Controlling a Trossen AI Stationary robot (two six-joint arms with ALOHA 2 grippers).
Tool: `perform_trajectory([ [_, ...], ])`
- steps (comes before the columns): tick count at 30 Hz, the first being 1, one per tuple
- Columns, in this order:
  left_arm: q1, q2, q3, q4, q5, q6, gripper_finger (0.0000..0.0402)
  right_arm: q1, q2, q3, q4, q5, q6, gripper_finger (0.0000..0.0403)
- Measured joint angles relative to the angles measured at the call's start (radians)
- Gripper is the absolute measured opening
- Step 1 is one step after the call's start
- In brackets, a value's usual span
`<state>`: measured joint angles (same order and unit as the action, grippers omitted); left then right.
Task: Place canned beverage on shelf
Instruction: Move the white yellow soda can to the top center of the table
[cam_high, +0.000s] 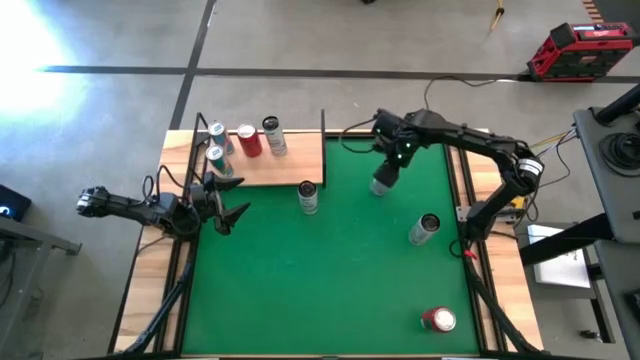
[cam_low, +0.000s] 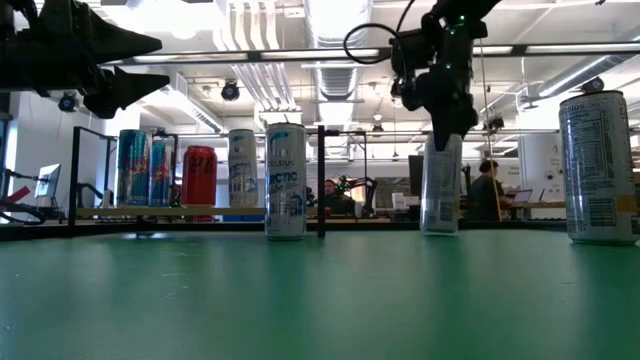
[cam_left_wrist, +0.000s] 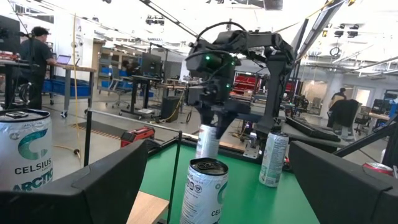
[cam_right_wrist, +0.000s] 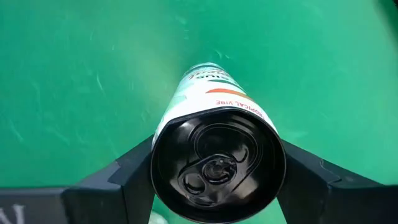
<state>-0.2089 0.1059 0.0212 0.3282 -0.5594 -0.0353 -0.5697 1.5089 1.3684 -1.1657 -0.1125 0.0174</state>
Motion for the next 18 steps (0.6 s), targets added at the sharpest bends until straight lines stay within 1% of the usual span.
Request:
perform_trajectory([
  [5, 0.000, 0.000, 0.000, 0.000, 0.000, 0.000, 0.0375, 0.034, -0.001, 0.001, -0.007, 0.012, -0.264, 0.0263],
  [10, 0.000, 0.000, 0.000, 0.000, 0.000, 0.000, 0.0375, 0.059, -0.002, 0.001, -0.012, 0.000, -0.492, 0.0264],
  [18, 0.000, 0.000, 0.000, 0.000, 0.000, 0.000, 0.0375, 0.069, -0.002, 0.002, -0.039, 0.004, -0.718, 0.0265],
])
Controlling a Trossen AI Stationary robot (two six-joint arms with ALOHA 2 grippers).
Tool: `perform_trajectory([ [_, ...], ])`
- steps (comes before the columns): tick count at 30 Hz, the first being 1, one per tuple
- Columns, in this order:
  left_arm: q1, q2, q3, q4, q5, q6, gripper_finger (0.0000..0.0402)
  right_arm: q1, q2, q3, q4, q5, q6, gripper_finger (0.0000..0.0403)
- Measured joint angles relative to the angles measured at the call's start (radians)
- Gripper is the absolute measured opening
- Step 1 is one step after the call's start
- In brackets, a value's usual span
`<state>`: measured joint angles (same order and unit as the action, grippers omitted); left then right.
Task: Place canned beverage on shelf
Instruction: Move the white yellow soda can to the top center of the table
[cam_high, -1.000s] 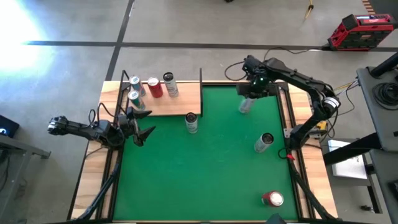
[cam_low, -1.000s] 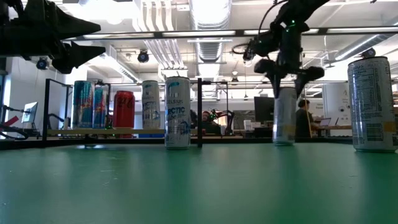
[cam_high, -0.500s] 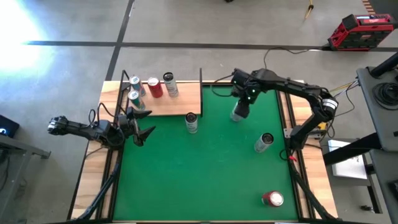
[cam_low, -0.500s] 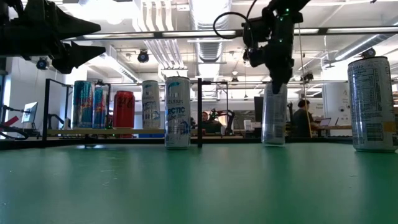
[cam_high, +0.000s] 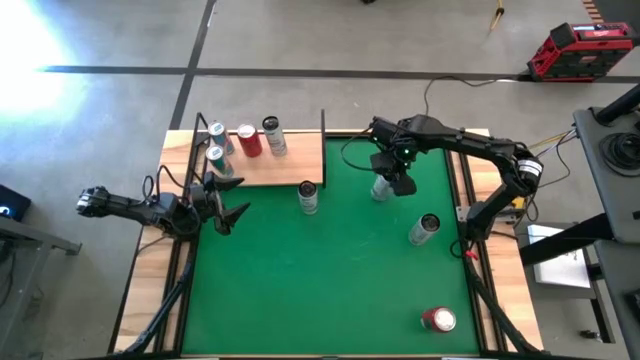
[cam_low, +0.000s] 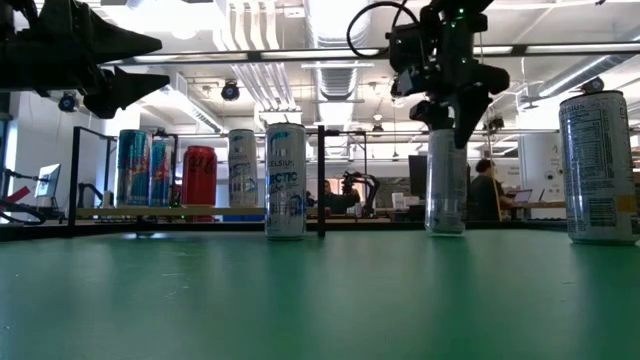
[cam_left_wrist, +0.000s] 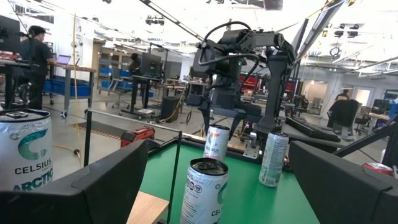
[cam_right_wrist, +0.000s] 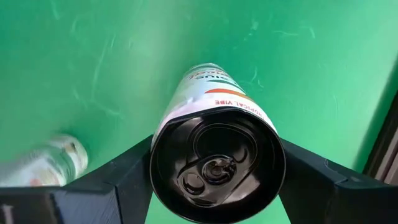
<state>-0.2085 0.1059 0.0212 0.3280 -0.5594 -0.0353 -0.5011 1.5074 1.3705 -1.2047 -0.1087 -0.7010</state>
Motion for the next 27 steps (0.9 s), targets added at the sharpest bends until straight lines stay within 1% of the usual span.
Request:
perform_trajectory([
  [4, 0.000, 0.000, 0.000, 0.000, 0.000, 0.000, 0.0375, 0.000, 0.000, 0.001, -0.025, -0.002, -0.089, 0.0266],
  [7, 0.000, 0.000, 0.000, 0.000, 0.000, 0.000, 0.0375, 0.000, 0.000, 0.001, -0.032, -0.004, -0.106, 0.0266],
  [13, 0.000, 0.000, 0.000, 0.000, 0.000, 0.000, 0.0375, -0.001, 0.000, 0.001, -0.006, -0.004, 0.072, 0.0267],
  [20, 0.000, 0.000, 0.000, 0.000, 0.000, 0.000, 0.0375, -0.001, 0.000, 0.001, -0.007, -0.003, 0.177, 0.0269],
  [23, 0.000, 0.000, 0.000, 0.000, 0.000, 0.000, 0.0375, -0.001, 0.000, 0.001, -0.001, 0.005, 0.224, 0.0280],
  [27, 0.000, 0.000, 0.000, 0.000, 0.000, 0.000, 0.0375, -0.001, -0.002, 0.001, -0.001, 0.006, 0.231, 0.0306],
])
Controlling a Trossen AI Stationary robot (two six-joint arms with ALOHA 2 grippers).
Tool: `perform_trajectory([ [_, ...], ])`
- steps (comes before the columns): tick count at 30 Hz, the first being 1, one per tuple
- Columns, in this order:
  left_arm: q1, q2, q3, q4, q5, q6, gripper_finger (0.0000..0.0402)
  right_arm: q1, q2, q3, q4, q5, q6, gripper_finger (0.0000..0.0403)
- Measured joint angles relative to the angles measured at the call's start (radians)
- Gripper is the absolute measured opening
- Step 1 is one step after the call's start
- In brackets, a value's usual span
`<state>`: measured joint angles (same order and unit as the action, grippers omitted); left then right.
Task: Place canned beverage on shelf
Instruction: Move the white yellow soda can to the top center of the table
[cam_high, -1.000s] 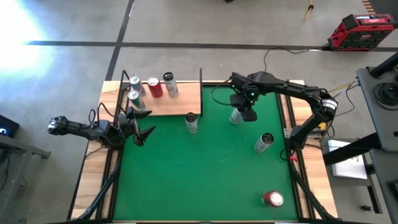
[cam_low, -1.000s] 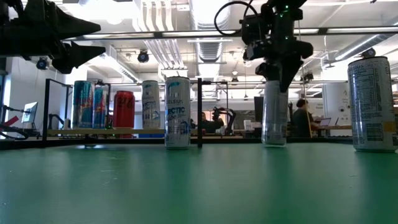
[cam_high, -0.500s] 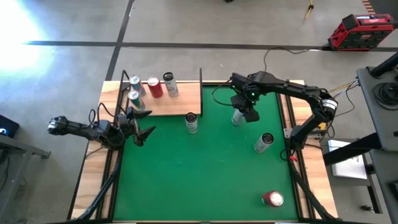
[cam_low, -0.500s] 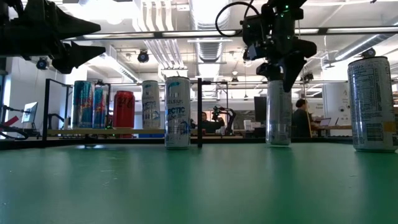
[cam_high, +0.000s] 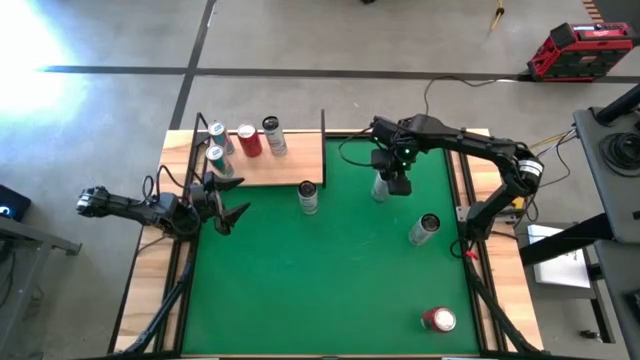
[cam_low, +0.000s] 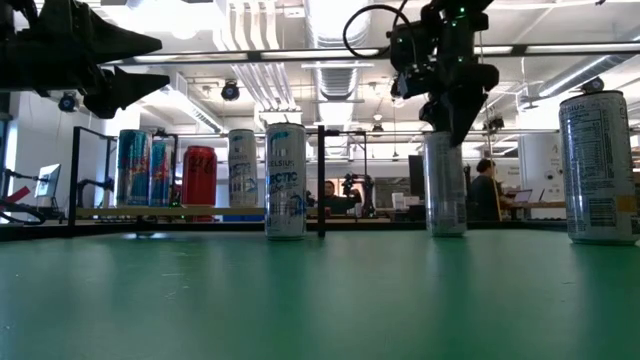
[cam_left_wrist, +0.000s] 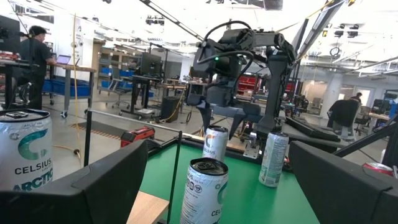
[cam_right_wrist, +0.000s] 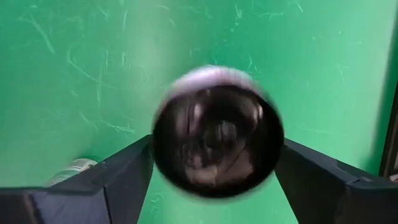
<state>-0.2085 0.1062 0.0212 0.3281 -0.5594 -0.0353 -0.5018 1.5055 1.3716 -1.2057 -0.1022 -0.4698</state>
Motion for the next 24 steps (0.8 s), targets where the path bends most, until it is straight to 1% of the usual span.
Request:
perform_trajectory([
  [3, 0.000, 0.000, 0.000, 0.000, 0.000, 0.000, 0.0375, 0.000, 0.000, 0.000, 0.013, 0.010, 0.010, 0.0317],
  [5, 0.000, 0.000, 0.000, 0.000, 0.000, 0.000, 0.0375, 0.000, 0.000, 0.000, 0.026, 0.026, 0.060, 0.0319],
  [9, 0.000, 0.000, 0.000, 0.000, 0.000, 0.000, 0.0375, 0.000, 0.000, 0.002, 0.040, 0.057, 0.285, 0.0319],
  [12, 0.000, 0.000, 0.000, 0.000, 0.000, 0.000, 0.0375, 0.000, 0.000, 0.009, 0.037, 0.061, 0.461, 0.0320],
  [14, 0.000, 0.000, 0.000, 0.000, 0.000, 0.000, 0.0375, 0.000, 0.000, 0.011, 0.038, 0.060, 0.526, 0.0320],
  [17, 0.000, 0.000, 0.000, 0.000, 0.000, 0.000, 0.0375, 0.006, 0.000, 0.011, 0.035, 0.058, 0.571, 0.0320],
  [21, 0.000, 0.000, 0.000, 0.000, 0.000, 0.000, 0.0375, 0.030, 0.000, 0.011, 0.023, 0.048, 0.589, 0.0320],
  [24, 0.000, 0.000, 0.000, 0.000, 0.000, 0.000, 0.0375, 0.053, 0.000, 0.011, 0.014, 0.049, 0.647, 0.0320],
])
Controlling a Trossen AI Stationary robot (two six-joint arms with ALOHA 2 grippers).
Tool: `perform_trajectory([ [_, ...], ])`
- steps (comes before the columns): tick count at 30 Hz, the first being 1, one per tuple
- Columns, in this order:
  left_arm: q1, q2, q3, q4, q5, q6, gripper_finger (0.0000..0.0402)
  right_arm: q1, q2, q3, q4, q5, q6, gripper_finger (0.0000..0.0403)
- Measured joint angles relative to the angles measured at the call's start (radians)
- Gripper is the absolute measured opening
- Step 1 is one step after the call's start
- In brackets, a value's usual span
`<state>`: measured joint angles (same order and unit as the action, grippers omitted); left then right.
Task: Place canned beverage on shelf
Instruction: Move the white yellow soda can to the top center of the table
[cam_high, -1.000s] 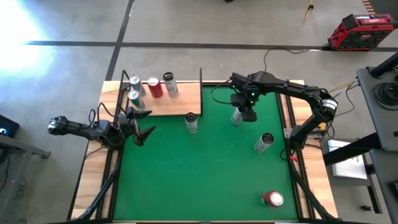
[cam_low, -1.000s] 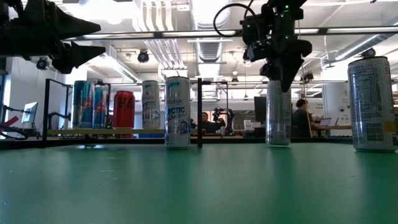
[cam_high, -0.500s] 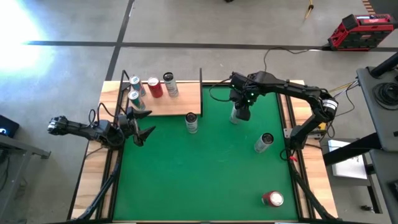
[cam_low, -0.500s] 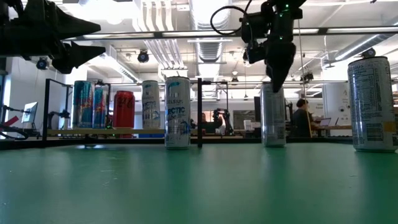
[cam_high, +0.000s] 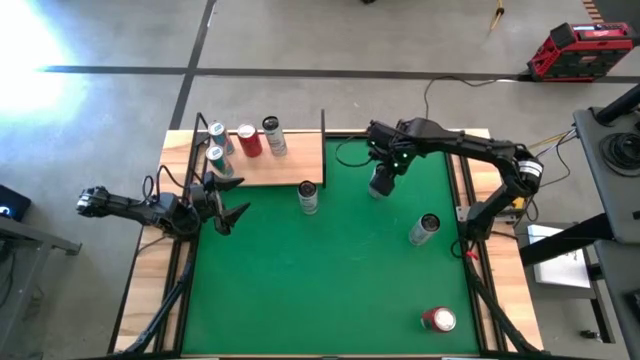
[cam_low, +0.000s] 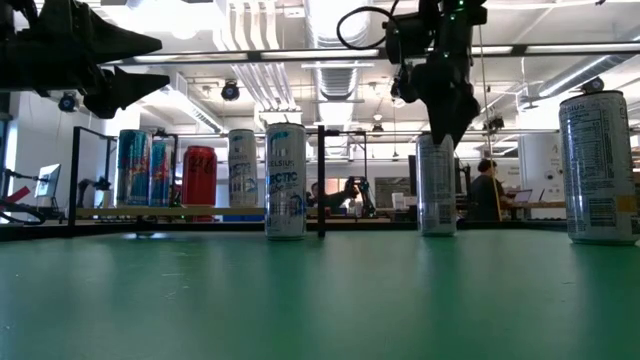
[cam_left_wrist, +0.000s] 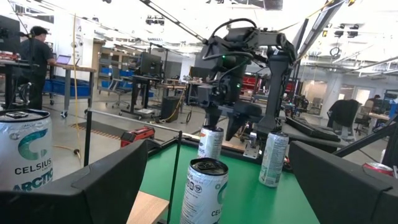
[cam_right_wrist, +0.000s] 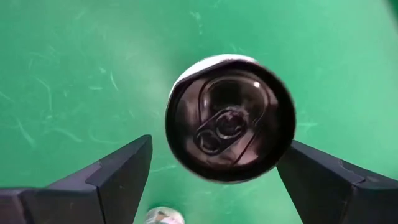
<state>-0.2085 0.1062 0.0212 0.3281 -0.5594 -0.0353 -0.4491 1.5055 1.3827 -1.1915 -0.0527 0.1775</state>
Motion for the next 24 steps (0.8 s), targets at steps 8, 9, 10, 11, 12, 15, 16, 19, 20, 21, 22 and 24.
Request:
perform_trajectory([
  [8, 0.000, 0.000, 0.000, 0.000, 0.000, 0.000, 0.0375, 0.027, 0.000, 0.000, -0.035, -0.001, 0.233, 0.0320],
  [9, 0.000, 0.000, 0.000, 0.000, 0.000, 0.000, 0.0375, 0.027, 0.000, 0.000, -0.039, 0.000, 0.294, 0.0320],
  [10, 0.000, 0.000, 0.000, 0.000, 0.000, 0.000, 0.0375, 0.026, 0.000, 0.000, -0.042, 0.001, 0.358, 0.0320],
  [11, 0.000, 0.000, 0.000, 0.000, 0.000, 0.000, 0.0375, 0.025, 0.000, 0.000, -0.050, 0.001, 0.426, 0.0320],
  [12, 0.000, 0.000, 0.000, 0.000, 0.000, 0.000, 0.0375, 0.023, 0.000, 0.000, -0.060, 0.001, 0.494, 0.0320],
  [15, 0.000, 0.000, 0.000, 0.000, 0.000, 0.000, 0.0375, 0.024, -0.004, 0.000, -0.078, -0.003, 0.703, 0.0320],
  [16, 0.000, 0.000, 0.000, 0.000, 0.000, 0.000, 0.0375, 0.024, -0.008, 0.000, -0.078, -0.010, 0.770, 0.0320],
  [19, 0.000, 0.000, 0.000, 0.000, 0.000, 0.000, 0.0375, 0.026, -0.018, 0.001, -0.076, -0.062, 0.940, 0.0320],
  [20, 0.000, 0.000, 0.000, 0.000, 0.000, 0.000, 0.0375, 0.026, -0.020, 0.001, -0.076, -0.085, 0.973, 0.0320],
  [21, 0.000, 0.000, 0.000, 0.000, 0.000, 0.000, 0.0375, 0.028, -0.020, 0.001, -0.075, -0.109, 0.995, 0.0320],
  [22, 0.000, 0.000, 0.000, 0.000, 0.000, 0.000, 0.0375, 0.030, -0.020, 0.001, -0.075, -0.133, 1.020, 0.0320],
  [24, 0.000, 0.000, 0.000, 0.000, 0.000, 0.000, 0.0375, 0.030, -0.020, 0.001, -0.074, -0.166, 1.106, 0.0320],
])
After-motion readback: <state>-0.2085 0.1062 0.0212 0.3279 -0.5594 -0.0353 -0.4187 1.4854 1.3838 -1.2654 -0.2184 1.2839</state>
